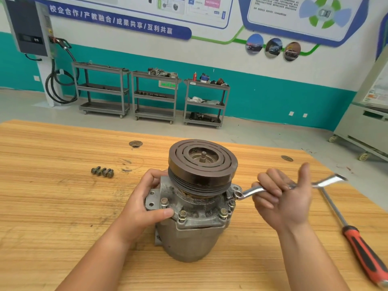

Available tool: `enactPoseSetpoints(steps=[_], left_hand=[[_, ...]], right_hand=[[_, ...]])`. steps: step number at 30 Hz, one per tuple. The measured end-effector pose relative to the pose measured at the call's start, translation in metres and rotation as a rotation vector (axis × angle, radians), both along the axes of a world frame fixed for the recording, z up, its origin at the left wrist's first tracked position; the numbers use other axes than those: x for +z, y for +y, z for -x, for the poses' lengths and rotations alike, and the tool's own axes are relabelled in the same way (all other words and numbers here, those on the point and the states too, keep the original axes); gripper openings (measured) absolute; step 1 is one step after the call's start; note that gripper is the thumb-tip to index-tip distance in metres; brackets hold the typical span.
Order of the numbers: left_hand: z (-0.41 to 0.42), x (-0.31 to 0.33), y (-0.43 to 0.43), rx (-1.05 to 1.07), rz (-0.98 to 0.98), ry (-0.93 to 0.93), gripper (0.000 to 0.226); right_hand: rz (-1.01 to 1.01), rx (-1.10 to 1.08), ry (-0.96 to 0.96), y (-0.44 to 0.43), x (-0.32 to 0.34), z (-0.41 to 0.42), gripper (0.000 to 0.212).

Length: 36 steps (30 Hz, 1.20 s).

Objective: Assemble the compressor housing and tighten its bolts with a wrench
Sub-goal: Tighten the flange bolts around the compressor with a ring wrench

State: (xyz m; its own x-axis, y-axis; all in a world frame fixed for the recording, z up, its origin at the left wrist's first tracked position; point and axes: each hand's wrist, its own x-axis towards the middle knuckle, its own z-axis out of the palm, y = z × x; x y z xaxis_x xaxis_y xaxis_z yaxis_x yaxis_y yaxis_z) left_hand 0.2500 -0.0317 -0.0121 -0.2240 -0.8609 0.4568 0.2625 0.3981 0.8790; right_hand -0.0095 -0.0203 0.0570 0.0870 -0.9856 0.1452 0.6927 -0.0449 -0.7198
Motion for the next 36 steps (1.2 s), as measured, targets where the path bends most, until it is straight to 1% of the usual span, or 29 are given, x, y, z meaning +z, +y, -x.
enactPoseSetpoints(steps=[3, 5, 7, 9, 11, 13, 16, 19, 21, 22, 23, 24, 25, 26, 27, 28, 29, 31, 32, 34, 36], left_hand=[[0.000, 0.000, 0.000, -0.006, 0.006, 0.010, 0.048], [0.000, 0.000, -0.001, -0.007, 0.010, 0.014, 0.047], [0.000, -0.001, 0.000, -0.005, 0.007, 0.019, 0.047], [0.001, 0.000, 0.000, -0.003, 0.010, 0.018, 0.046], [0.002, 0.000, 0.000, -0.004, 0.013, 0.019, 0.046], [0.001, 0.000, 0.000, -0.003, 0.018, 0.016, 0.046], [0.001, 0.001, 0.000, -0.001, 0.017, 0.016, 0.046], [0.001, 0.001, 0.000, 0.003, 0.016, 0.006, 0.047], [0.000, 0.001, 0.000, 0.000, 0.012, 0.007, 0.047], [0.000, 0.001, 0.000, -0.001, 0.013, 0.008, 0.047], [0.000, 0.001, 0.000, 0.000, 0.016, 0.007, 0.046], [0.000, 0.001, 0.001, 0.002, 0.018, 0.007, 0.047], [0.000, 0.001, 0.000, 0.005, 0.021, 0.007, 0.047], [0.000, 0.001, 0.001, 0.007, 0.024, 0.006, 0.047], [0.001, 0.001, 0.001, 0.008, 0.026, 0.004, 0.047], [0.000, 0.001, 0.001, 0.008, 0.029, 0.002, 0.047], [0.001, 0.001, 0.001, 0.004, 0.029, 0.003, 0.046], [0.001, 0.001, 0.001, 0.002, 0.032, 0.001, 0.046], [0.001, 0.001, 0.001, 0.004, 0.034, -0.003, 0.045], [0.001, 0.002, 0.000, 0.010, 0.034, -0.005, 0.046], [0.001, 0.001, 0.000, 0.015, 0.038, -0.006, 0.046]], right_hand=[[-0.038, 0.182, -0.022, -0.025, -0.011, 0.002, 0.069], [-0.060, 0.297, -0.058, -0.033, -0.015, 0.004, 0.067], [-0.084, 0.355, -0.076, -0.036, -0.015, 0.004, 0.063], [-0.127, 0.352, -0.050, -0.035, -0.009, 0.002, 0.065], [-0.185, 0.257, -0.025, -0.028, -0.003, -0.002, 0.065], [-0.191, 0.089, -0.022, -0.012, 0.000, -0.005, 0.064], [-0.054, -0.208, 0.006, 0.022, -0.007, -0.018, 0.059], [0.093, -0.448, 0.008, 0.052, -0.018, -0.037, 0.053], [0.095, -0.553, 0.061, 0.063, -0.028, -0.055, 0.052], [0.099, -0.614, 0.154, 0.068, -0.035, -0.063, 0.048], [0.143, -0.703, 0.326, 0.071, -0.042, -0.070, 0.037], [0.264, -0.773, 0.540, 0.076, -0.049, -0.079, 0.023], [0.374, -0.776, 0.721, 0.078, -0.055, -0.088, 0.019], [0.434, -0.760, 0.812, 0.081, -0.061, -0.094, 0.026], [0.450, -0.723, 0.795, 0.082, -0.061, -0.097, 0.031], [0.455, -0.719, 0.719, 0.082, -0.058, -0.097, 0.032], [0.470, -0.700, 0.621, 0.081, -0.052, -0.091, 0.028], [0.507, -0.733, 0.446, 0.077, -0.035, -0.072, 0.012], [0.482, -0.732, 0.378, 0.074, -0.025, -0.061, 0.014], [0.392, -0.503, 0.265, 0.061, -0.012, -0.037, 0.040], [0.231, -0.266, 0.201, 0.041, -0.005, -0.017, 0.055]])
